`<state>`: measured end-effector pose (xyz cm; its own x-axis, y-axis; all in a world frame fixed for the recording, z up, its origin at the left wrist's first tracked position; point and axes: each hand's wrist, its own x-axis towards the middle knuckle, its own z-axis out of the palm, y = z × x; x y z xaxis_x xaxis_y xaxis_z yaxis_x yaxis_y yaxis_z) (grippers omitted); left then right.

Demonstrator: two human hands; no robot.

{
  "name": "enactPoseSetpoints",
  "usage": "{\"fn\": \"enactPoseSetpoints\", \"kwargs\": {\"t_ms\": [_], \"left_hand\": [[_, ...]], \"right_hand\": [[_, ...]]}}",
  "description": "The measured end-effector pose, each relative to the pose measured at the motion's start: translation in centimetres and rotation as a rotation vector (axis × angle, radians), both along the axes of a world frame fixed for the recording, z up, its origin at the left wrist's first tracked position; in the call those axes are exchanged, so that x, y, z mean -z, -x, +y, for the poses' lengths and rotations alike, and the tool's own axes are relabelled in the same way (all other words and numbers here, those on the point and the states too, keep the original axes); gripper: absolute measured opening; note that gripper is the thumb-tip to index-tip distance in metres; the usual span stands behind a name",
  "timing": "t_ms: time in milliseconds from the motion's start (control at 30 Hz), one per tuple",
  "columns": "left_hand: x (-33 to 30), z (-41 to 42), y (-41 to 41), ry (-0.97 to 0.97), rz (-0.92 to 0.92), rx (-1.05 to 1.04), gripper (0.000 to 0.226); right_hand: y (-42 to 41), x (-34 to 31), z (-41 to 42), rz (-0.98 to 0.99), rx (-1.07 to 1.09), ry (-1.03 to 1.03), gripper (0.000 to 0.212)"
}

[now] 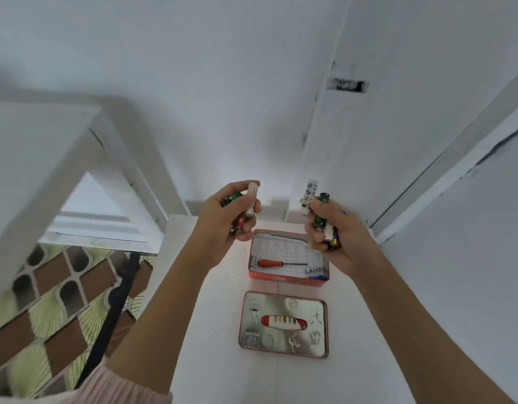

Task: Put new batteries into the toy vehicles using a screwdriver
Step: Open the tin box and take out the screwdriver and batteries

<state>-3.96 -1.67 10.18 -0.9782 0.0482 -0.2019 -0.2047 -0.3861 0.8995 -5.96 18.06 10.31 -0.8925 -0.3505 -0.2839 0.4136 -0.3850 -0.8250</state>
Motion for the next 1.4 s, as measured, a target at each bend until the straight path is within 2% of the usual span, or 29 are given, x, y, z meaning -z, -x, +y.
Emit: {"fn": "enactPoseSetpoints", "kwargs": {"t_ms": [200,433,567,767,867,1033,1233,1333,1400], "left_hand": [[-5.0,-2.5,-5.6,0.046,0.049,-0.049,0.021],[-10.4,-8.0,-9.0,0.066,0.177,-0.043,0.008],[-12.3,-13.3,-11.1,0.062,0.228,0.023,0.001],[-14.5,-25.3,-16.1,0.141,0.255,0.131,0.004],[-15.2,-31.3,-18.6,0.201,0.234,0.158,0.007],[-14.4,-38.3,-21.3,0.377,0.181,0.191,0.009],[-11.4,-42.8,-23.4,0.660,0.091,0.293,0.019],[-10.8,-44.1,-23.5,0.774,0.070,0.405,0.024],[-10.6,-44.6,-23.2,0.841,0.079,0.462,0.020]], "right_hand": [[-4.2,-5.8,-1.7,0.056,0.000,0.028,0.012],[-9.2,-10.7,-7.6,0.169,0.025,-0.034,0.013],[-13.0,-12.3,-12.5,0.233,0.083,-0.060,0.010],[-19.1,-12.6,-23.2,0.232,0.176,-0.110,0.014],[-21.6,-12.8,-28.4,0.215,0.138,-0.211,0.014],[-24.6,-12.5,-34.9,0.225,-0.050,-0.478,0.013],[-25.9,-11.0,-41.2,0.198,-0.214,-0.860,0.009],[-26.0,-10.7,-43.1,0.199,-0.240,-0.937,0.017],[-26.0,-10.7,-43.8,0.209,-0.265,-0.973,0.022]]}}
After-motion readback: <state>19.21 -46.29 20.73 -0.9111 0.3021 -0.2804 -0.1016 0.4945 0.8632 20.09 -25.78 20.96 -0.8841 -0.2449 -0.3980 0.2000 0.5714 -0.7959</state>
